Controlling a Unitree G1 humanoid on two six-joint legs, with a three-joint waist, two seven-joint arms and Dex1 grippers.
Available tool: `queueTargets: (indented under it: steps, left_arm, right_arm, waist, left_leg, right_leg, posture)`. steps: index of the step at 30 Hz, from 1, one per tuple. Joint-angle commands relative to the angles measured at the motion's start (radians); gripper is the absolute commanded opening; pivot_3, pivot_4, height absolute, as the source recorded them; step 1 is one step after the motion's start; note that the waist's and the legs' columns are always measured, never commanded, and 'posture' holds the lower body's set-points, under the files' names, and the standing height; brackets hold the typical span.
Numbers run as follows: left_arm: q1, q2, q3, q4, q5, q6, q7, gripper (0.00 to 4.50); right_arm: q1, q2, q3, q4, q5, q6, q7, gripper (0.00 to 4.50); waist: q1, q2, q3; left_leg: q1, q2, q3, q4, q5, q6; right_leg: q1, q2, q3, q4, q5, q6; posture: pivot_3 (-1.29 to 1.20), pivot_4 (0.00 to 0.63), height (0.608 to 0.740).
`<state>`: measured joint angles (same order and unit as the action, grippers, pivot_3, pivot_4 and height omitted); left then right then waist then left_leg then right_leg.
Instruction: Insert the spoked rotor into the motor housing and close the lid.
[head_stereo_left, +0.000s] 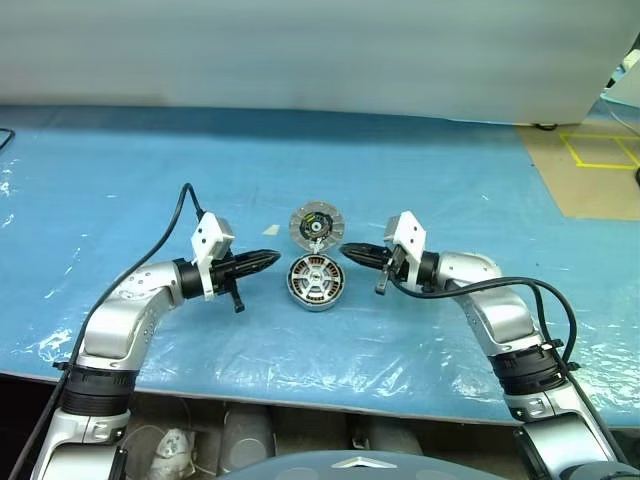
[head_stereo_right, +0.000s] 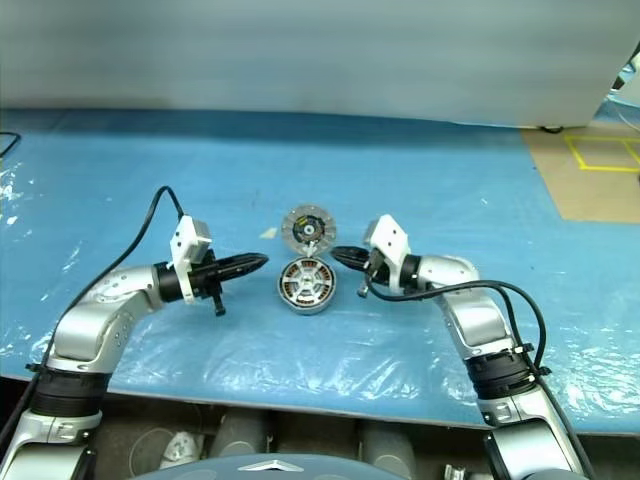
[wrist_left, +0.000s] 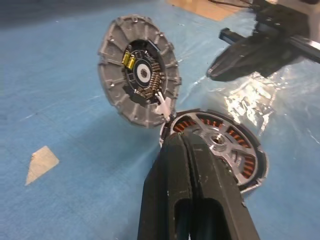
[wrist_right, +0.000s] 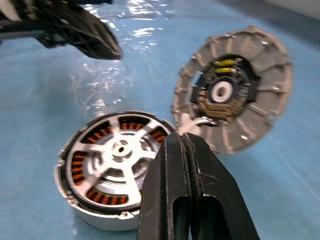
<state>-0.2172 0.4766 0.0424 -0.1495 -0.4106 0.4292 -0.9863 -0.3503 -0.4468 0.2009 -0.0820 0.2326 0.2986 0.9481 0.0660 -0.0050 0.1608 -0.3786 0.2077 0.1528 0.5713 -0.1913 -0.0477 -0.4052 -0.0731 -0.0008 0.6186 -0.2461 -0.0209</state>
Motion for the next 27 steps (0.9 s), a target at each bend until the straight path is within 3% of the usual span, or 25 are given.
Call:
queueTargets:
  steps: [1,15,27]
  left_arm:
    - [0.016,-0.009,-0.011,-0.039,-0.034,-0.04,-0.017,0.03]
    - [0.079,0.003,-0.038,-0.055,-0.038,-0.103,-0.014,0.03]
    - [0.087,-0.002,-0.058,-0.055,-0.028,-0.123,0.01,0.03]
  right_arm:
    - [-0.03,0.016,0.044,-0.033,-0.002,0.002,0.015,0.0]
    - [-0.11,0.046,0.188,0.137,-0.178,-0.017,-0.023,0.0]
    - [-0.146,0.039,0.259,0.198,-0.273,0.036,-0.042,0.0]
  waist:
    - [-0.001,0.0,0.0]
    - [-0.001,0.0,0.0]
    - [-0.015,0.0,-0.001]
  left_leg:
    - [0.0,0.0,0.0,0.0,0.0,0.0]
    - [0.0,0.0,0.0,0.0,0.0,0.0]
    - [0.012,0.0,0.001,0.0,-0.001,0.001]
  right_leg:
    - [0.0,0.0,0.0,0.0,0.0,0.0]
    - [0.0,0.0,0.0,0.001,0.0,0.0]
    - [0.009,0.0,0.003,0.003,0.0,0.0]
  posture:
    - [0.0,0.15,0.74]
    - [0.0,0.15,0.74]
    - [0.0,0.15,0.74]
